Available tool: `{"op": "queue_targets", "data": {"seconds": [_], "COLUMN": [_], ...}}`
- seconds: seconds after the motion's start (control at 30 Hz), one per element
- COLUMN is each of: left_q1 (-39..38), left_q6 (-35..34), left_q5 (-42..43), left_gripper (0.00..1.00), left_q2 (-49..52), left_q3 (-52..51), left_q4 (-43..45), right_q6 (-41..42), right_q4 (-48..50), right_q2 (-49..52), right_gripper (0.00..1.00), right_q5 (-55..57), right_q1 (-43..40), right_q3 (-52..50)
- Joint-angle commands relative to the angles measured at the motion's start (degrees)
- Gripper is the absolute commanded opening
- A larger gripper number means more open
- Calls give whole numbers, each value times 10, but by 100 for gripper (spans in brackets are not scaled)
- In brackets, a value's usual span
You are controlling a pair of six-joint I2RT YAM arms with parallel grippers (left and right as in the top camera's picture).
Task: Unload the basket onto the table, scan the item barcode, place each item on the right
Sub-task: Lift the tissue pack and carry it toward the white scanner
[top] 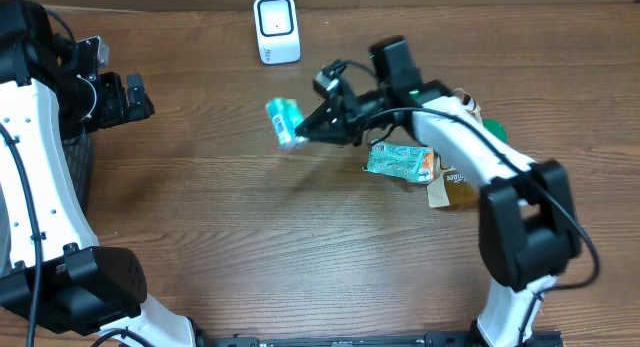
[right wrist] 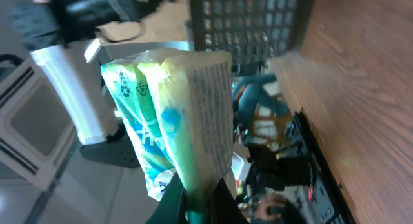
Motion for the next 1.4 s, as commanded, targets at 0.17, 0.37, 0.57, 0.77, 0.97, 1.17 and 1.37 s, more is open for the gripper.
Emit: {"op": "queue_targets", "data": {"seconds": [0.17,0.37,0.57,0.77,0.97,1.17,1.37], "left_q1": [2,2,2,2,2,2,2], "left_q6": [9,9,9,9,9,9,9], "left_q5": [-1,-1,-1,-1,-1,-1,-1], "left_gripper": [100,100,100,100,100,100,100], "left_q2": [-2,-2,-2,-2,-2,-2,-2], "left_q3": [3,3,3,3,3,3,3], "left_q4": [1,1,1,1,1,1,1], "right_q6": [5,5,5,9,28,16,-107], "right_q4": [23,26,29,94,149,100,-109], "right_q2": [-131,-159,-159,-159,-158,-154,-153], "right_gripper": [4,4,4,4,4,4,4], "right_q5": [-19,-19,-19,-19,-9,80,303], "right_q1": [-82,-94,-91,-79,-66,-53,-53], "right_q3": [12,12,12,12,12,12,12]}}
